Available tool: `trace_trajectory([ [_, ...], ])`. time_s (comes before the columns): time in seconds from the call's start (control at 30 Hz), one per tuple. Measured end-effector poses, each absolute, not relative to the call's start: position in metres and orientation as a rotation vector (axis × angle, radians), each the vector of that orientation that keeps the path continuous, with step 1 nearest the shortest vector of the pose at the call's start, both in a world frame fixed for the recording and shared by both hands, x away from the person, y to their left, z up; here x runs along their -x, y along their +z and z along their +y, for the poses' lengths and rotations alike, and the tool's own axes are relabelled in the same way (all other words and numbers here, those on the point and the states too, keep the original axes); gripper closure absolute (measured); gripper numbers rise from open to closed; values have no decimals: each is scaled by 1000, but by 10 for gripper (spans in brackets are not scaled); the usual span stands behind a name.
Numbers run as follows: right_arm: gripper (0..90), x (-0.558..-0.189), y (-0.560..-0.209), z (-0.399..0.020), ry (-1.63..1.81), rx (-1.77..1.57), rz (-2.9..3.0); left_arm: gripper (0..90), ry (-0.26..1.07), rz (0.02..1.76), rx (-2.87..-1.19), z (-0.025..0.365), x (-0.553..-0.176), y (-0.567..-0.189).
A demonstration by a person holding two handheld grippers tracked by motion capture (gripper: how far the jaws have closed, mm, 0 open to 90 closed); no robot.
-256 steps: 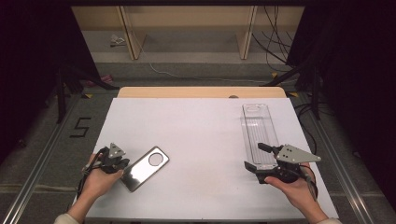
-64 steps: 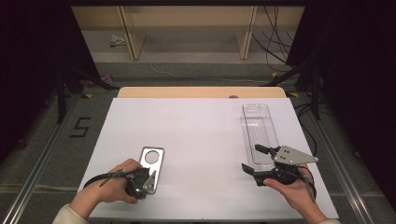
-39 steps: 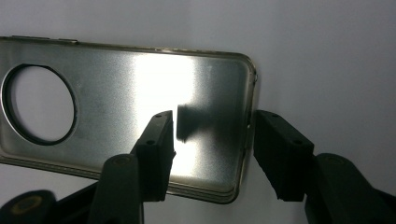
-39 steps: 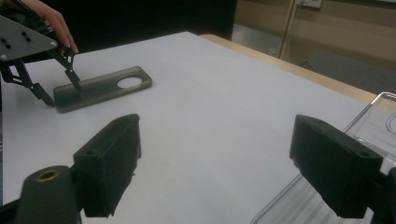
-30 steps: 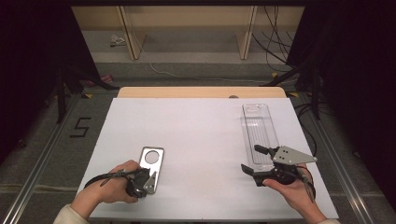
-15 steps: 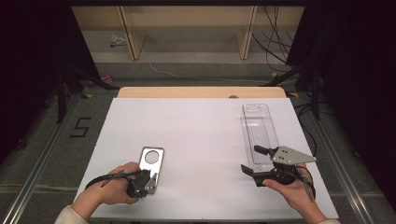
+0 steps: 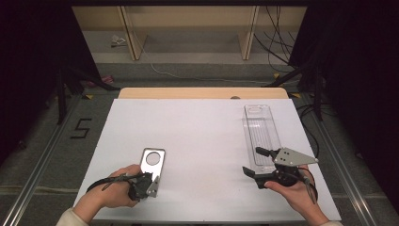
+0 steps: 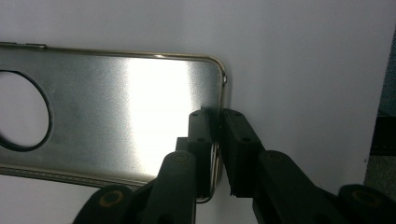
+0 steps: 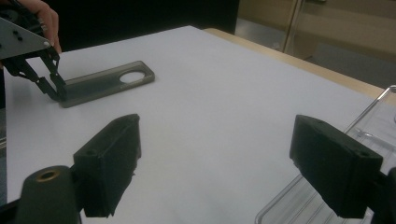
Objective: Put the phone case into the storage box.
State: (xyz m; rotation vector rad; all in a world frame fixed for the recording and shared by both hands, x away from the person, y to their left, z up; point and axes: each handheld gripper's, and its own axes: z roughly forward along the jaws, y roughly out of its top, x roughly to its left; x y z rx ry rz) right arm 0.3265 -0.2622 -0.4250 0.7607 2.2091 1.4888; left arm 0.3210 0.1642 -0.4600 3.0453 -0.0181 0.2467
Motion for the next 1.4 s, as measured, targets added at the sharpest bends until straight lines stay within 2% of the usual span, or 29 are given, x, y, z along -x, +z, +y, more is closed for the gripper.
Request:
trace_trajectory([
  [1.07, 175, -327, -425, -262, 1486, -757, 2210, 880, 259, -6, -3030, 165, -318, -460],
  [1.4, 175, -326, -425, -262, 1484, -749, 2211, 885, 334, -29, -3030, 167, -317, -458],
])
